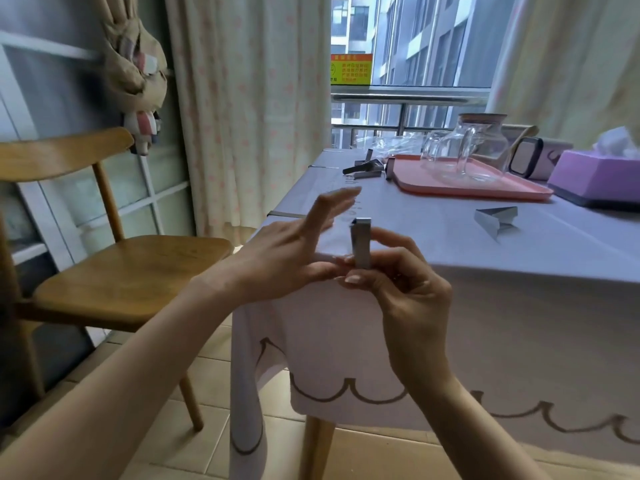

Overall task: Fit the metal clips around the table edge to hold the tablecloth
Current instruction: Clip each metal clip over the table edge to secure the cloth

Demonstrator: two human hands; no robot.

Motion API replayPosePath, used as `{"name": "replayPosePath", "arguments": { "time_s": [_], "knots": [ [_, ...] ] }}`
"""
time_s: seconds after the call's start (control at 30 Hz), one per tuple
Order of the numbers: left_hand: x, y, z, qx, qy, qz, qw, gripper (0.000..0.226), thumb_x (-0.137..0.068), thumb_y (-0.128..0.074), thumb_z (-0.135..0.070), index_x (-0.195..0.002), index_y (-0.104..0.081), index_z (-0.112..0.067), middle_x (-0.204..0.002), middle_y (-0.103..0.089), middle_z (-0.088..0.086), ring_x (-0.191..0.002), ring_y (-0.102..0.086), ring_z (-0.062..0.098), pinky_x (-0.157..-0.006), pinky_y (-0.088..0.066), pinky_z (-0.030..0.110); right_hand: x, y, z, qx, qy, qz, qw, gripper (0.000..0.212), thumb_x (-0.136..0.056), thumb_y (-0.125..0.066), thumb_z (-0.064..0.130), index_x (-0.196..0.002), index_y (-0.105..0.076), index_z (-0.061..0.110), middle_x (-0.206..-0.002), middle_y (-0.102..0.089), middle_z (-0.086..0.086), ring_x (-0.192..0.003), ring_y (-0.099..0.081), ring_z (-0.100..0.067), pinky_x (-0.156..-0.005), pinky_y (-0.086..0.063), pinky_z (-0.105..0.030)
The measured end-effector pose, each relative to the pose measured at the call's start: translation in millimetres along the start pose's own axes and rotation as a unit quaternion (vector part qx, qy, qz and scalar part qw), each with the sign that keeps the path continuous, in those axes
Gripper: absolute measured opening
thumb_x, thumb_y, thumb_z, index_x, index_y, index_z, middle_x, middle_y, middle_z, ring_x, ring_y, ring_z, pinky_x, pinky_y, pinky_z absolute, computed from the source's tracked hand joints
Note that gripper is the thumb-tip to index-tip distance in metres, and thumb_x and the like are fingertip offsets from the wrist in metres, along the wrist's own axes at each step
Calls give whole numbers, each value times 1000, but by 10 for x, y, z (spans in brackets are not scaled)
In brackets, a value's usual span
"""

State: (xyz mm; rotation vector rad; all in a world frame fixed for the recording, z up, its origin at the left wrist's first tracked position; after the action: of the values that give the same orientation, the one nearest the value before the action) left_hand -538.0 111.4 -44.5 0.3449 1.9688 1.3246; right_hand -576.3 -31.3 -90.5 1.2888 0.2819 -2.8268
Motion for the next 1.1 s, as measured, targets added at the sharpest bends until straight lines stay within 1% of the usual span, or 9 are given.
{"name": "replayPosePath", "arguments": {
  "time_s": [0.07,0.2,0.37,0.47,0.53,0.67,0.77,0.93,1.1],
  "knots": [
    [13,-5,-2,-17,-21,-12,1000,72,-87,-62,-36,-138,-12,-47,-150,-28,-17,-129,-44,8,-102,-42,38,6,-12,-18,3,8,10,1000,11,-78,-68,-1,-88,-67,3,-102,-66,-10,-87,-68,-24,-76,-55,-28],
    [10,-6,34,-19,-31,-49,998,45,-83,-45,-50,-127,-42,-43,-124,-60,-13,-108,-60,12,-85,-50,40,48,-58,-63,30,42,8,999,11,-77,-68,7,-87,-67,4,-97,-67,-8,-91,-67,-26,-79,-54,-32],
    [7,-27,46,-12,-53,-60,997,42,-82,-52,-41,-119,-52,-21,-128,-51,-23,-114,-58,9,-88,-51,35,159,-87,-140,109,110,0,988,13,-78,-69,13,-90,-68,6,-98,-66,-5,-94,-65,-15,-79,-52,-24],
    [14,-14,44,47,-88,-77,992,43,-81,-53,-44,-113,-61,-17,-129,-57,-12,-119,-54,7,-92,-51,38,227,-88,-213,138,133,-19,981,10,-79,-70,17,-89,-68,15,-97,-66,4,-91,-64,-12,-76,-52,-27],
    [19,-17,56,27,-108,-102,988,39,-81,-54,-42,-108,-66,-16,-117,-61,-2,-109,-59,16,-84,-52,42,256,-86,-220,173,154,-40,972,11,-79,-70,19,-89,-67,20,-97,-64,10,-92,-61,-8,-77,-48,-22],
    [44,-20,54,3,-126,-129,984,38,-82,-56,-41,-109,-66,-15,-98,-57,3,-84,-61,16,-69,-55,38,247,-89,-177,240,214,-70,944,12,-81,-66,26,-88,-68,17,-95,-63,13,-99,-54,-3,-82,-43,-13],
    [45,-22,63,-9,-138,-144,980,38,-81,-59,-39,-106,-63,-11,-98,-60,2,-83,-63,16,-69,-55,37,233,-112,-155,269,242,-95,928,23,-82,-63,31,-84,-70,9,-92,-65,10,-97,-57,-10,-85,-46,-15],
    [47,-35,89,8,-137,-165,977,33,-79,-62,-42,-99,-52,-18,-97,-66,2,-83,-65,18,-71,-52,38,226,-153,-161,253,244,-113,929,21,-86,-61,34,-86,-65,13,-90,-63,8,-95,-58,-4,-86,-45,-15],
    [25,-36,98,14,-142,-164,976,37,-79,-63,-40,-95,-58,-7,-95,-65,4,-80,-66,24,-66,-54,41,220,-188,-168,250,246,-121,928,19,-86,-61,35,-87,-60,16,-89,-62,8,-94,-56,-3,-86,-42,-12]
  ]
}}
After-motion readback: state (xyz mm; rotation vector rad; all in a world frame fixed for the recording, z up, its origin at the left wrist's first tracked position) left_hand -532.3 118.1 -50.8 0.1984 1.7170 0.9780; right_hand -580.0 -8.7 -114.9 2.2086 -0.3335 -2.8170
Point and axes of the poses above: each hand's wrist, its own x-axis away from the middle knuckle, its own y-axis out of the back of the hand, z = x × y, the point moved 3 cm from there along -x, towards the middle knuckle
